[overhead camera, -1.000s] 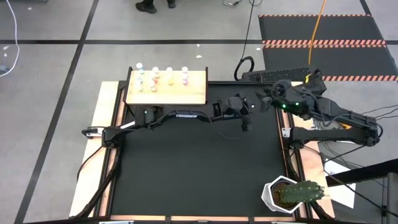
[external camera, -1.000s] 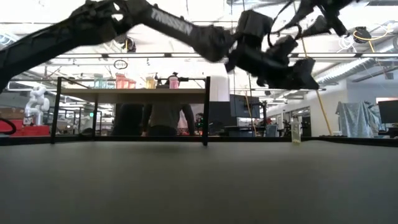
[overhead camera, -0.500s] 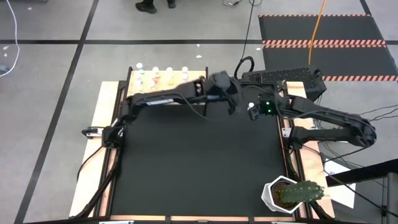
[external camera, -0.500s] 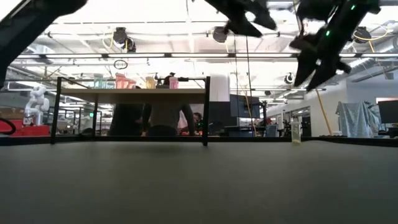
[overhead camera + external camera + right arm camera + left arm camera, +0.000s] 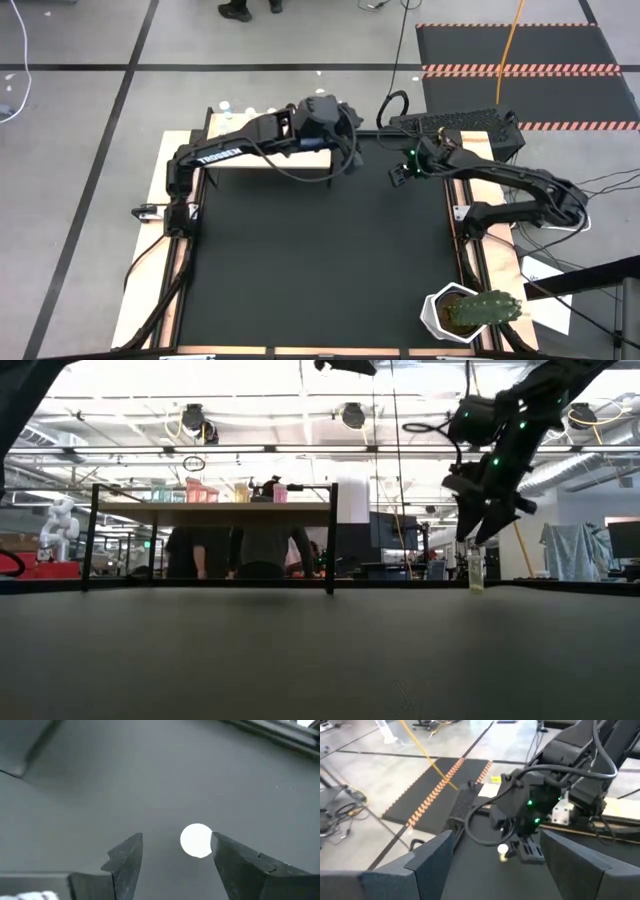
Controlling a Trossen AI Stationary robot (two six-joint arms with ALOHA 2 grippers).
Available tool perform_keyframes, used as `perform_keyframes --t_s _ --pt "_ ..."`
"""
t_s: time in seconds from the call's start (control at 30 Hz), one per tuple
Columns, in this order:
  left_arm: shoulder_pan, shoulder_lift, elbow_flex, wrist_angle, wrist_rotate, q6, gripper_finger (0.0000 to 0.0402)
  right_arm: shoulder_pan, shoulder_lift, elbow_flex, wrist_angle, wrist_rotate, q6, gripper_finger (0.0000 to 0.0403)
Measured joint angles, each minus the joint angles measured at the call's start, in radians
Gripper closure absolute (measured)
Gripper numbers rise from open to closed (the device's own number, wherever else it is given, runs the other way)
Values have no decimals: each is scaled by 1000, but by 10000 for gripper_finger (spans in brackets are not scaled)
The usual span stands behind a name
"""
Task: Pick and place medicine bottles onto shelf by color
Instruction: Put the yellow pill bottle on the shelf aligned with the yellow pill bottles
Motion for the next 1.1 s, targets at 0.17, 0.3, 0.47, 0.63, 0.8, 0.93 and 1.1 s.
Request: perform_keyframes --t_s 0.17,0.3,0.47,0.63,0.8,0.93,1.1 --pt "0 -27 0 -37 -33 5 103 -27 51 0 4 -26 -23 177" --pt "0 -29 0 -44 -35 9 103 -36 87 1 13 -20 -47 177" --pt "0 -29 0 -53 -34 12 103 -52 105 2 32 -4 -45 186" --pt "0 -29 0 -58 -35 34 103 -66 103 2 28 -8 -45 216" --pt "0 -29 0 -63 -34 65 103 -66 99 2 29 -26 -45 224" --pt "0 -29 0 -63 -34 70 103 -64 80 -1 25 -49 -47 214" --pt "2 -29 0 -65 -34 76 103 -63 21 -2 25 25 -74 187"
